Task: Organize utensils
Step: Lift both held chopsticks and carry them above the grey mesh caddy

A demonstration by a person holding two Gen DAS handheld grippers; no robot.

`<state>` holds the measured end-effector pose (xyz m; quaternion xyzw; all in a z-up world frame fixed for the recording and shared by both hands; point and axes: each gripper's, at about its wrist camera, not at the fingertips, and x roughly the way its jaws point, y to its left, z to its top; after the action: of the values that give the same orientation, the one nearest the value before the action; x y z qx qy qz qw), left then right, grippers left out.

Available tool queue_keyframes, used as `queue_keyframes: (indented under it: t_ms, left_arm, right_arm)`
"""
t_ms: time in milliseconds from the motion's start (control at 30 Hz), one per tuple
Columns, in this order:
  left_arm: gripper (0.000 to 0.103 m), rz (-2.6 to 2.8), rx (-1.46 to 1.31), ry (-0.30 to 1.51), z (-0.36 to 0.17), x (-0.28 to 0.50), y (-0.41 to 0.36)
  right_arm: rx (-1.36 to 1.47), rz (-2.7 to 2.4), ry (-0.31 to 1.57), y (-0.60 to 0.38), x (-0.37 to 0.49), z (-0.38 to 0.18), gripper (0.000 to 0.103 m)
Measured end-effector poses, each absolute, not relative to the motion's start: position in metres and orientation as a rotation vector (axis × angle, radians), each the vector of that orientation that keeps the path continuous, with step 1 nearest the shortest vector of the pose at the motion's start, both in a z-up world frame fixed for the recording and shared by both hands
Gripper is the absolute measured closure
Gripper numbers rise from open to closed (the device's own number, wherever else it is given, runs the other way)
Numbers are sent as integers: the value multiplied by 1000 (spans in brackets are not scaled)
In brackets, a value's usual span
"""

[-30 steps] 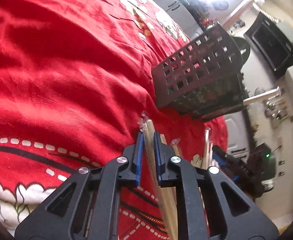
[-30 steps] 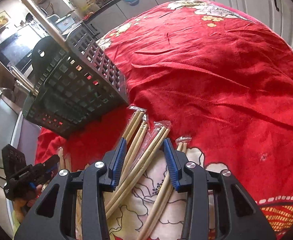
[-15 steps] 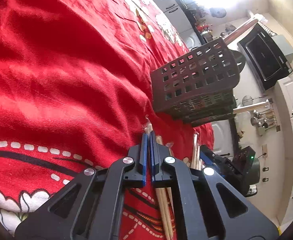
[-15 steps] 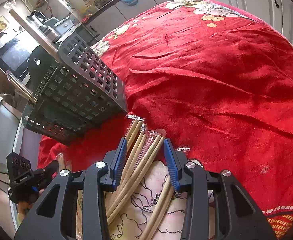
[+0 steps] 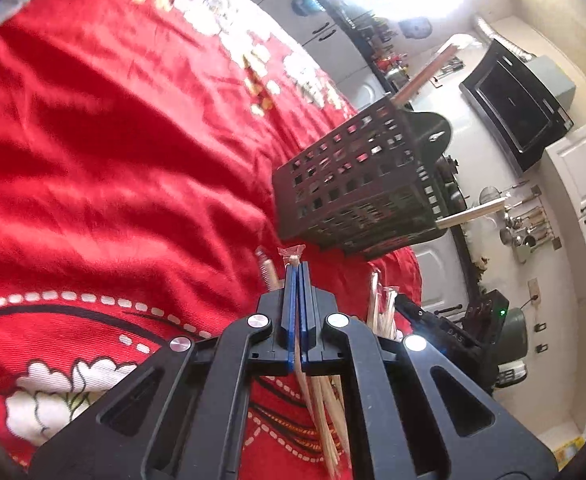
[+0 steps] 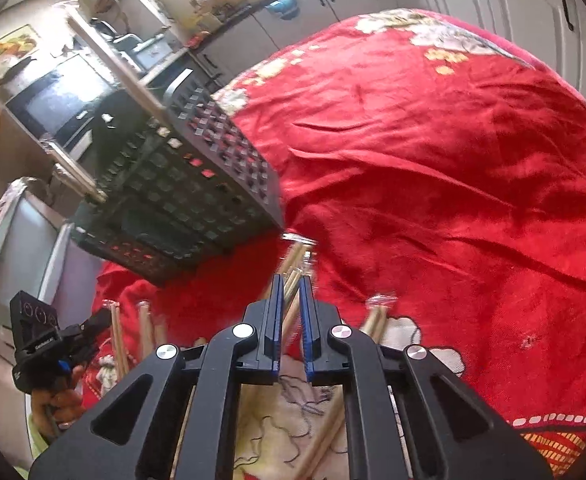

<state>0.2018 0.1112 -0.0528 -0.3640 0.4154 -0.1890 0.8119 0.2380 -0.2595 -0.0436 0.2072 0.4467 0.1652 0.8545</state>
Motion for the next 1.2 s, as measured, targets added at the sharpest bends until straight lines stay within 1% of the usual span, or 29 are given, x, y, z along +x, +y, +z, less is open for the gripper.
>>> queue_keyframes:
  t_ms: [33, 67, 233, 467, 500, 567, 600, 633, 867, 900, 1000, 1033, 1100, 1200]
  left_arm:
    - [103, -400, -757, 874, -47, 200, 110]
    - [103, -396, -741, 865, -43, 198, 109]
    - [103, -395, -714, 828, -28, 193, 109]
    - [103, -408, -713, 808, -20, 188, 112]
    - [103, -410, -710, 803, -18, 187, 112]
    - [103, -416, -705, 793, -13, 186, 112]
    - [103, -419, -702, 789, -11, 185, 113]
    - [103, -422, -698, 784, -9, 184, 112]
    - [103, -437, -677, 765, 4, 184, 107]
    - [103, -439, -674, 761, 6, 184, 106]
    - [103, -447, -668, 751, 12, 185, 104]
    - [103, -450, -664, 746, 16, 186, 103]
    - [103, -458, -654, 737, 22, 187, 101]
    - [103, -472, -636, 724, 33, 190, 97]
  right_arm:
    - [431, 358, 930, -258, 236, -41, 100]
    - [420, 366, 920, -257, 234, -37, 102]
    - [379, 401, 880, -250, 227, -24, 102]
    - [397, 387, 993, -246, 235, -41, 102]
    - [383, 380, 1004, -243, 236, -43, 99]
    - [364, 377, 1030, -238, 237, -48, 87]
    - [374, 380, 1037, -236, 236, -51, 75]
    - [376, 379, 1039, -235, 235, -51, 67]
    - [326, 356, 1031, -219, 243, -57, 68]
    - [315, 347, 1028, -218, 245, -57, 70]
    - [321, 339, 1024, -219, 250, -56, 83]
    - [325, 342, 1021, -221, 252, -55, 86]
    - [326, 349, 1009, -223, 252, -51, 88]
    - [339, 358, 1001, -226, 253, -46, 89]
